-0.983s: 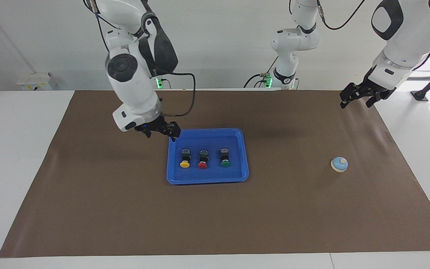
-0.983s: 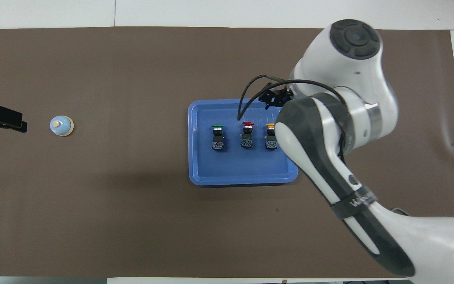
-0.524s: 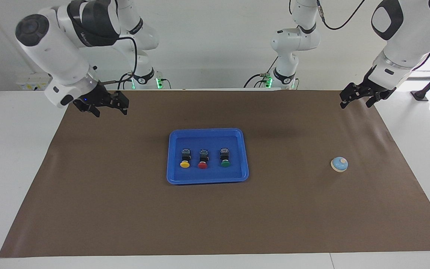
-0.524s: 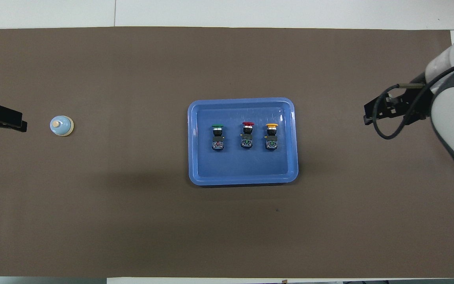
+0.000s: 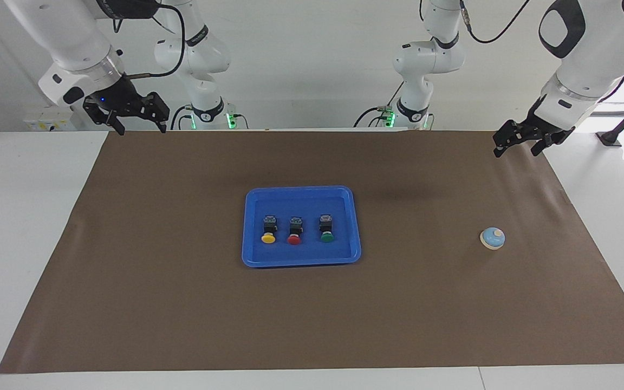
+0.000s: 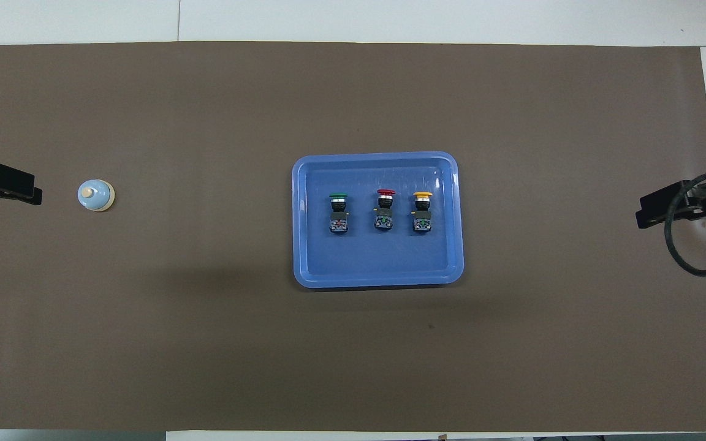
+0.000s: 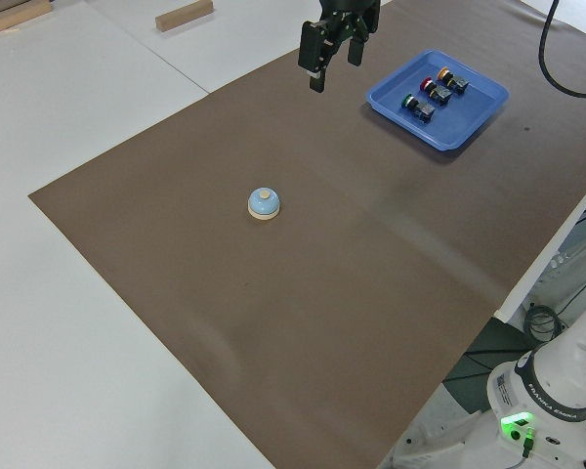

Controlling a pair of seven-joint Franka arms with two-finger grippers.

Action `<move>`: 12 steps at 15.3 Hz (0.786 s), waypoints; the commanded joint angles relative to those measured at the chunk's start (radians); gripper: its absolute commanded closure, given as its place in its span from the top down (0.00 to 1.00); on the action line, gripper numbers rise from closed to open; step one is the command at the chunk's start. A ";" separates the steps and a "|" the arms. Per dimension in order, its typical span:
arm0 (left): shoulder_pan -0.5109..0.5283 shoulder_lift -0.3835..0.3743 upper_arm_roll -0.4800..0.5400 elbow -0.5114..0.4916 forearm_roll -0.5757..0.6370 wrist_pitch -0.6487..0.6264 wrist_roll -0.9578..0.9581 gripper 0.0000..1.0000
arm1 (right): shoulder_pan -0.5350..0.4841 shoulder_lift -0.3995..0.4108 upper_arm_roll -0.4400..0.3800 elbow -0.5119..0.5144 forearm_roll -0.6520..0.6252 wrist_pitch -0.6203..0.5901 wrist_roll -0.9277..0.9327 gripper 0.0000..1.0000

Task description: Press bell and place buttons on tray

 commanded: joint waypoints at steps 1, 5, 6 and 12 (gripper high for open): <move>-0.002 -0.020 0.002 -0.028 0.002 0.019 -0.003 1.00 | -0.016 -0.009 0.033 -0.031 -0.036 0.060 -0.027 1.00; -0.002 -0.020 0.002 -0.028 0.002 0.019 -0.003 1.00 | -0.020 -0.028 0.035 -0.114 -0.036 0.157 -0.030 1.00; -0.002 -0.020 0.002 -0.028 0.002 0.019 -0.003 1.00 | -0.020 -0.026 0.035 -0.116 -0.036 0.162 -0.030 1.00; -0.003 -0.020 0.002 -0.028 0.002 0.030 -0.001 1.00 | -0.040 -0.014 0.058 -0.095 -0.015 0.140 -0.027 1.00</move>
